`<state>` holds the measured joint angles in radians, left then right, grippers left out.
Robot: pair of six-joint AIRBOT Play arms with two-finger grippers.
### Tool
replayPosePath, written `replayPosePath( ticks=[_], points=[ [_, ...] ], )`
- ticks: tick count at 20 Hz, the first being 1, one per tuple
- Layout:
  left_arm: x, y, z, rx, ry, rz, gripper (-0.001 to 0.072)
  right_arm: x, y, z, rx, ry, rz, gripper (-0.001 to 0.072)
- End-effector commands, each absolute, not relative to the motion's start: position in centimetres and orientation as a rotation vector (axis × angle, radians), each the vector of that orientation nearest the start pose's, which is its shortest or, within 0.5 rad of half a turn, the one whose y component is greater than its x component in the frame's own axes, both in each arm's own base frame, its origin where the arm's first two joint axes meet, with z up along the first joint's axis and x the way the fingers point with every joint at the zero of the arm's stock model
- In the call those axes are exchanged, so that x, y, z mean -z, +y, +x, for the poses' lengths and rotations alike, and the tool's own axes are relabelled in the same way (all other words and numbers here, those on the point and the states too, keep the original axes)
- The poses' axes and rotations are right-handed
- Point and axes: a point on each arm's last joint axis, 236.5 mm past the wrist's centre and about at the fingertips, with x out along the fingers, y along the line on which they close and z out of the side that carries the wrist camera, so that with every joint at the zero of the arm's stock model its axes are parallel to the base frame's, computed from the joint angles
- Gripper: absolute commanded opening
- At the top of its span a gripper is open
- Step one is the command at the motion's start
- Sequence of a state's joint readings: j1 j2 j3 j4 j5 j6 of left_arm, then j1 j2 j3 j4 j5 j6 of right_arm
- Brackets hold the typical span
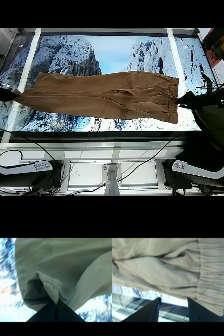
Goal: Fold the clothes and pants, and hang the long-sleeved shirts on hangers.
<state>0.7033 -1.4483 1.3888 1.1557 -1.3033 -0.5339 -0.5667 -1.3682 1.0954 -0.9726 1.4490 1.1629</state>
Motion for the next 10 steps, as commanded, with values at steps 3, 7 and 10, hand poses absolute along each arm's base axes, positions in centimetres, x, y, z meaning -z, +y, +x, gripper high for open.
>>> replayPosePath(
  ticks=[3,7,10],
  points=[
    [-3.9,19.2,32.7,0.464,1.19,0.319,0.0018,0.8,-5.0,31.9,-0.258,1.4,0.649,0.0366],
    [-1.3,17.8,30.3,0.604,1.244,0.365,0.0019,1.1,-5.4,31.6,-0.246,1.416,0.632,0.0366],
    [2.4,19.5,25.9,0.611,1.44,0.403,0.002,1.1,-5.4,31.5,-0.245,1.419,0.629,0.0366]
  ],
)
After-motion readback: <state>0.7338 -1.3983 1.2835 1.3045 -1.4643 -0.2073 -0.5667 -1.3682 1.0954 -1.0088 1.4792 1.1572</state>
